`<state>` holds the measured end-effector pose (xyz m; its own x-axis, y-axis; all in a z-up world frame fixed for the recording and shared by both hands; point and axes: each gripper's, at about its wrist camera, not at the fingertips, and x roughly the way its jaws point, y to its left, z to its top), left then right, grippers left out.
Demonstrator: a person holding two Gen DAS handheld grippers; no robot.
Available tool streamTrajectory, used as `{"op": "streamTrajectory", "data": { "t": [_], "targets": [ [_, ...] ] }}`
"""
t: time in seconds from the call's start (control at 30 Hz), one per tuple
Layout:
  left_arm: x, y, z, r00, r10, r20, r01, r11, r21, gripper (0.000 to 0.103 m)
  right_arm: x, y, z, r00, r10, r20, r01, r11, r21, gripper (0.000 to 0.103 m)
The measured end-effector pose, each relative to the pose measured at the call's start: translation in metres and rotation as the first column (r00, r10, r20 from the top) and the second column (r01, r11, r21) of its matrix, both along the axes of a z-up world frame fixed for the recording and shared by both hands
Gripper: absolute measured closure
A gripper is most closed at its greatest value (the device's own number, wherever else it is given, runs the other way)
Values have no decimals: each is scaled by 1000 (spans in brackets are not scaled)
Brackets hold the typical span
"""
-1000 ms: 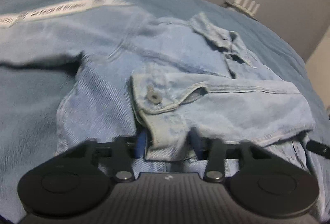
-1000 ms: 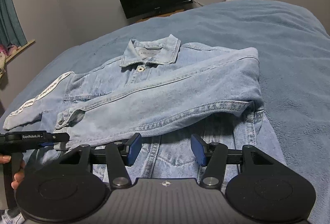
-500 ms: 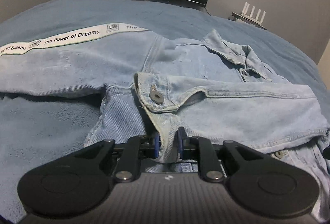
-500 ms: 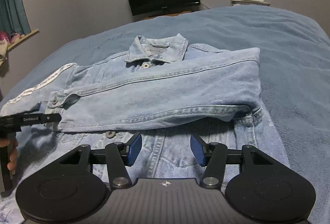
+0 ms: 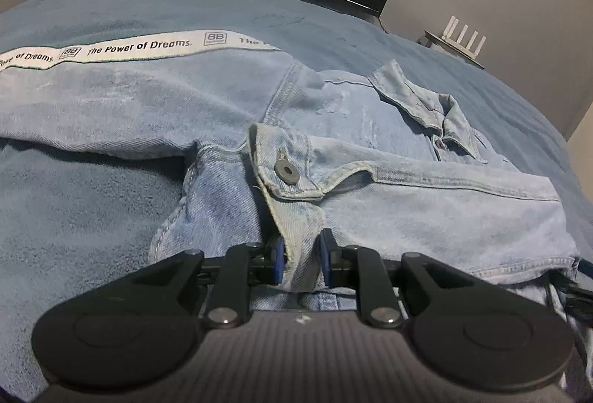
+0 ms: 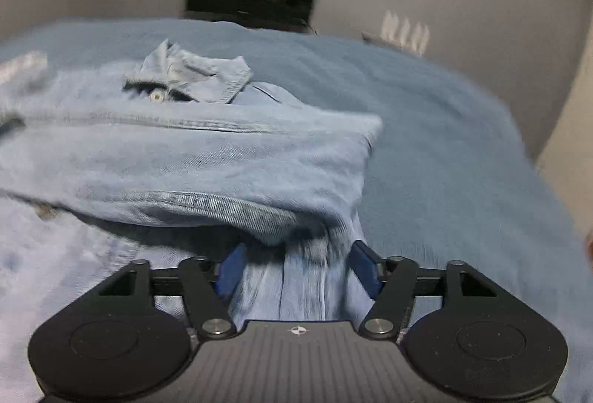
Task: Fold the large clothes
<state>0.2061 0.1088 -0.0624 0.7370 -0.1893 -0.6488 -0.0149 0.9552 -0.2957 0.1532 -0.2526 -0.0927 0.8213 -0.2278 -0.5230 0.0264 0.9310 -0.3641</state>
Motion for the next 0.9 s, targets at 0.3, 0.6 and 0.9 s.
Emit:
{"op": "streamTrajectory", "data": {
  "t": [0.3, 0.6, 0.9],
  "targets": [
    [1, -11, 7, 997, -76, -24, 73, 993, -92, 88, -5, -38, 18, 989, -111, 97, 99, 988, 116, 77],
    [-1, -19, 6, 996, -91, -3, 91, 995, 35, 84, -12, -48, 31, 997, -44, -63, 62, 948, 313, 46],
    [-25, -33, 42, 974, -69, 217, 28, 982, 186, 66, -10, -26, 64, 990, 79, 119, -125, 882, 454, 52]
  ]
}}
